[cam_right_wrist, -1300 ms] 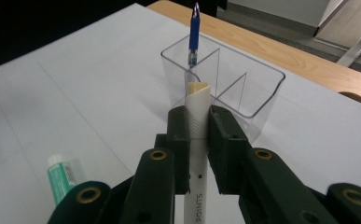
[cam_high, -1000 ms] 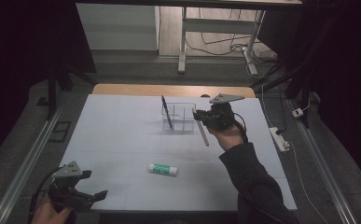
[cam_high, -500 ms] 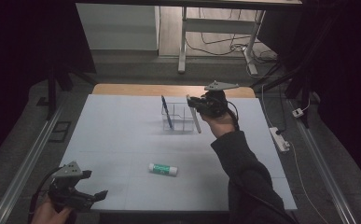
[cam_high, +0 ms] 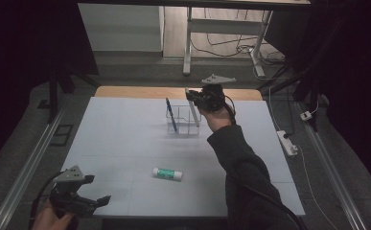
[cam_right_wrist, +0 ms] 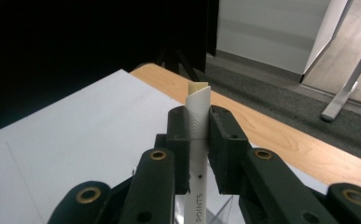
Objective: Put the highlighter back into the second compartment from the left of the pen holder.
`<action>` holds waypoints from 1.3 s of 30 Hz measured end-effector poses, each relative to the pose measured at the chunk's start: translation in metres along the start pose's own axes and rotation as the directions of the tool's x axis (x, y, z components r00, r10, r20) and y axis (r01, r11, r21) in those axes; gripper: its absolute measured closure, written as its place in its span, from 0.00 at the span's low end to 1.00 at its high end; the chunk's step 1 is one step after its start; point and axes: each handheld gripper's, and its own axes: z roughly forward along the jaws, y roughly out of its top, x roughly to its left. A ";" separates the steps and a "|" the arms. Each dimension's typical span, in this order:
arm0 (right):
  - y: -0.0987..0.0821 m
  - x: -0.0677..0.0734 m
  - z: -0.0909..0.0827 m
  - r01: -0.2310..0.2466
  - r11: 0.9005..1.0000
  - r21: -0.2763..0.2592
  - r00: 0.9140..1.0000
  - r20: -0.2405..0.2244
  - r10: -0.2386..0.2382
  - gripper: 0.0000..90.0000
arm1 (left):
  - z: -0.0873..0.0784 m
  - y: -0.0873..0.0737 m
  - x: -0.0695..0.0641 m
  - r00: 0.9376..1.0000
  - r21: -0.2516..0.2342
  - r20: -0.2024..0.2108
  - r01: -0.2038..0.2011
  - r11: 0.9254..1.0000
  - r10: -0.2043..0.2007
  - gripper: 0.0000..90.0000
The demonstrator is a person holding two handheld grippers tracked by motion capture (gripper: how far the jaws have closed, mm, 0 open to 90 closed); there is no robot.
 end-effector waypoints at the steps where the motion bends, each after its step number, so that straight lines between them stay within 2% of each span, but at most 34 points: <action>1: 0.001 0.000 0.001 -0.005 1.000 -0.005 1.000 -0.004 0.005 0.87 | 0.000 0.000 0.000 1.000 0.000 0.000 0.000 1.000 0.000 0.01; 4: 0.005 0.000 0.007 -0.014 1.000 -0.013 1.000 0.006 0.014 0.87 | 0.000 0.000 0.000 1.000 -0.001 0.001 -0.001 1.000 0.001 0.01; 22: 0.017 0.000 0.043 -0.001 0.998 -0.057 0.999 0.044 0.004 0.87 | 0.000 0.000 0.000 1.000 0.003 0.009 -0.002 1.000 0.002 0.01; 28: 0.014 0.000 0.054 0.004 0.998 -0.070 0.998 0.055 -0.001 0.87 | 0.000 0.000 0.000 1.000 0.002 0.010 -0.002 1.000 0.002 0.01; 39: -0.002 0.005 0.070 0.025 0.999 -0.037 0.998 0.057 -0.022 0.87 | 0.000 0.000 0.000 1.000 0.002 0.011 -0.005 1.000 0.005 0.01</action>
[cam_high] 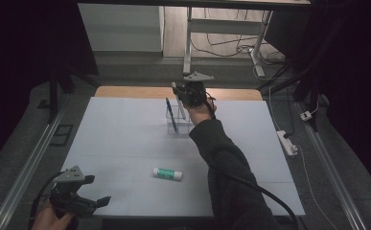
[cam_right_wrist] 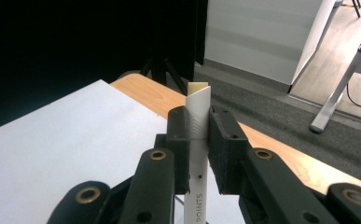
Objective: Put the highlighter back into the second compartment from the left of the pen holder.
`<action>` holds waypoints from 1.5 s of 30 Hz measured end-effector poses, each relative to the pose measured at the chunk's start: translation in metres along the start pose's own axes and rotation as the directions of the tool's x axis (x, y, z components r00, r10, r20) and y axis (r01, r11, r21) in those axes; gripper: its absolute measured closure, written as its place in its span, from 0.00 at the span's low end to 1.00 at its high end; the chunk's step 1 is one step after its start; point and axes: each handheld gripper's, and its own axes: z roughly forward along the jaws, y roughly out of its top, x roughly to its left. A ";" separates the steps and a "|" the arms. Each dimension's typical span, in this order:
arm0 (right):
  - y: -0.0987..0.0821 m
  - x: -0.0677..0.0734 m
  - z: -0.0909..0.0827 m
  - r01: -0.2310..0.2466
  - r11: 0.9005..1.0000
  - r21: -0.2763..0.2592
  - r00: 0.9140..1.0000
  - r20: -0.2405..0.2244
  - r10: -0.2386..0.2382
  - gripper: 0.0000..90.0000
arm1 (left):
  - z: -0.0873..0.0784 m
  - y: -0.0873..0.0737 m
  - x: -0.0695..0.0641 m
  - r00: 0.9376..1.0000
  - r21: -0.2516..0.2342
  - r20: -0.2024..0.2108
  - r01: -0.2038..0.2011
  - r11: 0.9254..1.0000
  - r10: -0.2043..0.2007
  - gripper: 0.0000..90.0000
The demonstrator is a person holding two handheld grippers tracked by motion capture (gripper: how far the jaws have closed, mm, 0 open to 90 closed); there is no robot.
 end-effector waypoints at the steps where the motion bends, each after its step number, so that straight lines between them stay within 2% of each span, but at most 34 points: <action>1: -0.002 0.000 0.001 -0.001 1.000 -0.001 1.000 -0.002 0.001 0.87 | 0.000 0.000 0.000 1.000 0.000 0.000 -0.001 1.000 0.001 0.01; 12: -0.023 -0.006 0.004 -0.046 0.998 0.047 0.999 0.009 0.045 0.87 | 0.000 0.000 0.000 1.000 0.001 -0.001 -0.003 1.000 0.003 0.01; 18: -0.037 -0.010 0.006 -0.075 0.995 0.072 0.997 -0.013 0.076 0.86 | 0.000 0.000 0.000 1.000 0.002 -0.001 -0.004 1.000 0.004 0.01; 21: -0.039 -0.010 0.004 -0.075 0.994 0.077 0.997 -0.024 0.077 0.76 | 0.000 0.000 0.000 1.000 0.002 -0.001 -0.003 1.000 0.003 0.01; 26: -0.028 -0.008 -0.005 -0.029 0.997 0.074 0.999 -0.031 0.032 0.61 | 0.000 0.000 0.000 1.000 0.002 0.000 -0.002 1.000 0.002 0.01; 28: -0.024 -0.008 -0.010 -0.035 0.997 0.073 0.998 -0.056 0.039 0.54 | 0.001 0.000 0.000 1.000 0.003 0.000 -0.001 1.000 0.001 0.01; 31: -0.021 -0.008 -0.018 -0.036 0.995 0.097 0.997 -0.064 0.043 0.46 | 0.001 0.001 0.000 1.000 0.005 -0.003 -0.005 1.000 0.005 0.01; 34: -0.020 -0.006 -0.025 -0.020 0.992 0.126 0.996 -0.083 0.030 0.38 | 0.001 0.001 0.000 1.000 0.006 -0.003 -0.004 1.000 0.004 0.01; 39: -0.019 0.000 -0.038 0.058 0.986 0.158 0.993 -0.114 -0.040 0.28 | 0.001 0.001 0.000 1.000 0.007 -0.001 0.000 1.000 0.000 0.01; 42: -0.021 0.005 -0.047 0.111 0.977 0.181 0.990 -0.111 -0.091 0.23 | 0.001 0.001 0.000 1.000 0.008 -0.003 -0.002 1.000 0.002 0.01; 45: -0.025 0.005 -0.054 0.121 0.972 0.199 0.988 -0.115 -0.100 0.20 | 0.001 0.001 0.000 1.000 0.009 -0.003 -0.001 1.000 0.001 0.01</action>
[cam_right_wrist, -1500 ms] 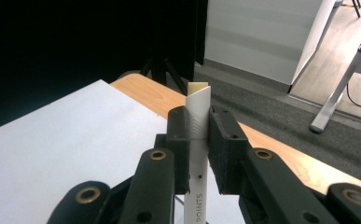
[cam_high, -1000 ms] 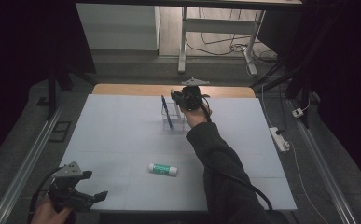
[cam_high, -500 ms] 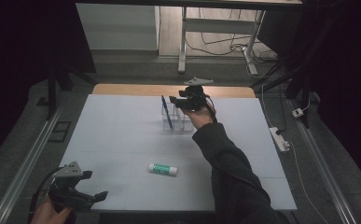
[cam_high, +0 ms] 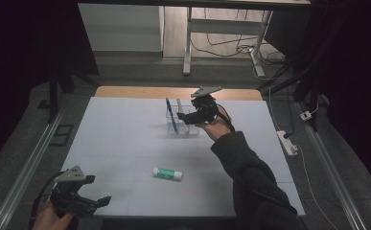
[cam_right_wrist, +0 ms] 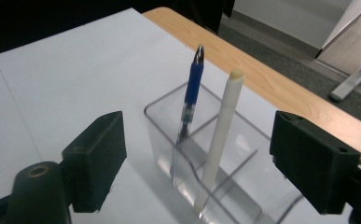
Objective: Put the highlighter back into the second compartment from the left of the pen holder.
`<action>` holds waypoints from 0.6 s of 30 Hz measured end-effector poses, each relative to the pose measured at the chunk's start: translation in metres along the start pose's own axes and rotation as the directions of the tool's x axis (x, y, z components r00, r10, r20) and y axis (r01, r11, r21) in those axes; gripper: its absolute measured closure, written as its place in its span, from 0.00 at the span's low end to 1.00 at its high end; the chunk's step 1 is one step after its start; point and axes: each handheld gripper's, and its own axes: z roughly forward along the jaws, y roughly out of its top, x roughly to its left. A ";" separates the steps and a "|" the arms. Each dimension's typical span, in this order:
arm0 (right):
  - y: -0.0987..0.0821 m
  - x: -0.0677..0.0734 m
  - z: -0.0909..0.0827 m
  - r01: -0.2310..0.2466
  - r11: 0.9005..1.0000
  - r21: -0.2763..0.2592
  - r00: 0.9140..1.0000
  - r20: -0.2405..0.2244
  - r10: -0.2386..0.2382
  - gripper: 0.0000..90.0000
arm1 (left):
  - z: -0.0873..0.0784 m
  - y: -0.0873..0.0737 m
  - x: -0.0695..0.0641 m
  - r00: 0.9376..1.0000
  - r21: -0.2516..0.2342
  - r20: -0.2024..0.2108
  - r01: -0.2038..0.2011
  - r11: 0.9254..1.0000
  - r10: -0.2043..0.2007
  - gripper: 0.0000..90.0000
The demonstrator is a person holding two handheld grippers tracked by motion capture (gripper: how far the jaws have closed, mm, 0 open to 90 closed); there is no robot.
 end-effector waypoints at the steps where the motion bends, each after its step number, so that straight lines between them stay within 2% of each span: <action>1: -0.003 0.001 -0.003 -0.006 1.000 0.010 1.000 0.000 0.006 0.18 | 0.000 0.000 0.000 1.000 0.000 0.000 0.001 1.000 -0.001 0.01; 5: -0.010 0.003 -0.010 -0.007 1.000 0.024 1.000 -0.008 0.007 0.15 | 0.000 0.000 0.000 1.000 0.001 0.000 0.002 1.000 -0.002 0.01; 15: -0.033 0.008 -0.030 -0.071 0.997 0.040 0.996 -0.057 0.074 0.08 | 0.000 0.000 0.001 1.000 0.001 0.001 0.008 1.000 -0.008 0.01; 18: -0.039 0.009 -0.036 -0.064 0.997 0.043 0.996 -0.062 0.067 0.05 | 0.000 0.000 0.001 1.000 0.000 0.001 0.011 1.000 -0.011 0.01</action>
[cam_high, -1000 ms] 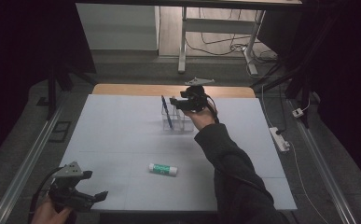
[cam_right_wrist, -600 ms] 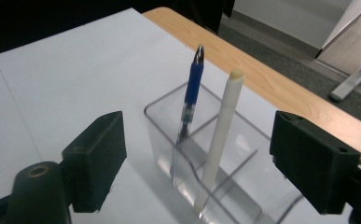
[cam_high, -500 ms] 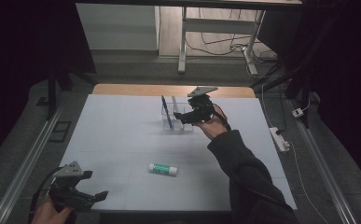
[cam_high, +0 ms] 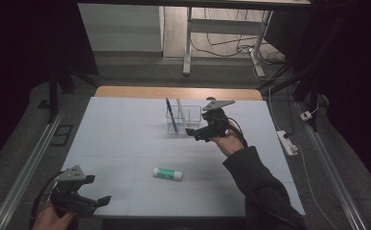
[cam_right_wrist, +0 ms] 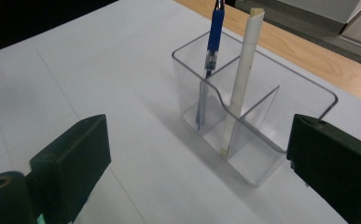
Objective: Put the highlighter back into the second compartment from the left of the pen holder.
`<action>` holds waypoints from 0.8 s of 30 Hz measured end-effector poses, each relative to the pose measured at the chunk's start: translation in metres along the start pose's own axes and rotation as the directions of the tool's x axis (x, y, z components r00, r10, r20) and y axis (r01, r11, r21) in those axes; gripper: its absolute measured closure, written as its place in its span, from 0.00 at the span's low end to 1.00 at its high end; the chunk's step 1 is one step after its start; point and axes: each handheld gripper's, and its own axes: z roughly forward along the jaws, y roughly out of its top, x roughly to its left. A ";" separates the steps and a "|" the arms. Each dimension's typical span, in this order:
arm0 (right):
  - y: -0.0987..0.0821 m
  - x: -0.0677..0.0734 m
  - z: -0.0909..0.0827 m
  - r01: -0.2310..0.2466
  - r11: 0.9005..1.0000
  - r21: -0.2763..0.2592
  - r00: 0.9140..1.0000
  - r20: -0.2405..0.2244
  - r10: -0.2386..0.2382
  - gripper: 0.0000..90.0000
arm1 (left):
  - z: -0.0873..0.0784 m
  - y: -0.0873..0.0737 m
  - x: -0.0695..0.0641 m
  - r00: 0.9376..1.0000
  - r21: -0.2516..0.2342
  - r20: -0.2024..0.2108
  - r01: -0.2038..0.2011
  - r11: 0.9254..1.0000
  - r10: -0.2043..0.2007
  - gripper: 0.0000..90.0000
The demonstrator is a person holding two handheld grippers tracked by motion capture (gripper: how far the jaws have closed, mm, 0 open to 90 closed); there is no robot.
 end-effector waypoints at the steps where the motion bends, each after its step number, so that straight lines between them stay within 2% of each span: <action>1: -0.002 0.000 -0.002 0.004 1.000 0.005 1.000 -0.002 -0.004 0.04 | 0.000 0.000 0.000 1.000 0.000 0.000 0.000 1.000 0.000 0.01; 6: -0.011 0.006 -0.011 0.042 0.999 0.028 0.999 0.004 -0.042 0.00 | 0.000 0.000 0.000 1.000 -0.003 0.000 0.001 1.000 -0.001 0.01; 9: -0.018 0.010 -0.016 0.048 0.998 0.029 0.999 0.010 -0.048 0.00 | 0.000 0.000 0.000 1.000 -0.004 0.000 -0.002 1.000 0.002 0.01; 18: -0.037 0.018 -0.031 0.025 0.999 0.035 0.999 0.027 -0.026 0.00 | -0.001 0.000 0.000 1.000 -0.008 0.003 0.000 1.000 0.000 0.01; 24: -0.053 0.025 -0.050 0.007 1.000 0.029 0.999 0.046 -0.008 0.00 | -0.001 0.000 0.000 1.000 -0.009 0.002 -0.004 1.000 0.004 0.01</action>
